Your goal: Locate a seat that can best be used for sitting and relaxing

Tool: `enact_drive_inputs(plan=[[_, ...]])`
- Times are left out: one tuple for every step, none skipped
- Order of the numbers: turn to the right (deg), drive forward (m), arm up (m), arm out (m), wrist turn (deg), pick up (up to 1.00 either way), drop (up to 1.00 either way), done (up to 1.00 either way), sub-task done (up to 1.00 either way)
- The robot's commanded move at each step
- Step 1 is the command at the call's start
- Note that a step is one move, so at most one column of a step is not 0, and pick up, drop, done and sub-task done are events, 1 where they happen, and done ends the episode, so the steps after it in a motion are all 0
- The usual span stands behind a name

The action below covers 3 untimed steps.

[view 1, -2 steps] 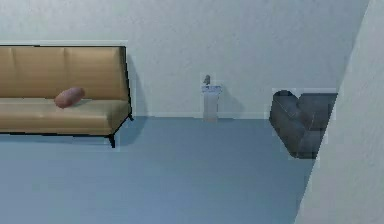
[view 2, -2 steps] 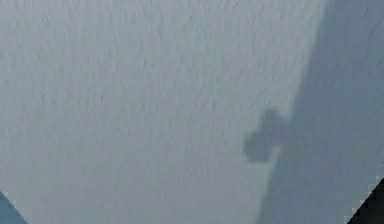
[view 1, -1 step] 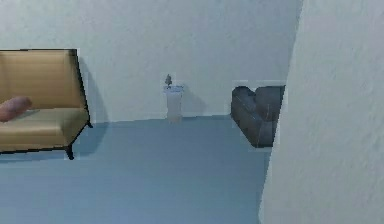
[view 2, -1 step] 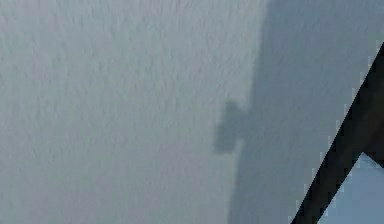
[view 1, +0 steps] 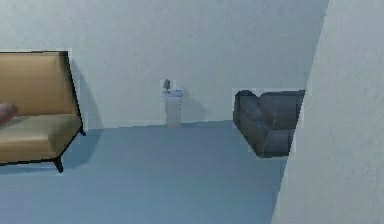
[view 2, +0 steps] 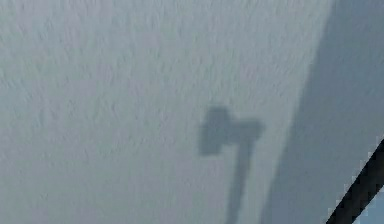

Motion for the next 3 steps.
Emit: enact_drive_inputs(plan=[[-27.0,0.0,0.0,0.0,0.0,0.0,0.0,0.0,0.0],[0.0,1.0,0.0,0.0,0.0,0.0,0.0,0.0,0.0],[0.0,0.3,0.0,0.0,0.0,0.0,0.0,0.0,0.0]])
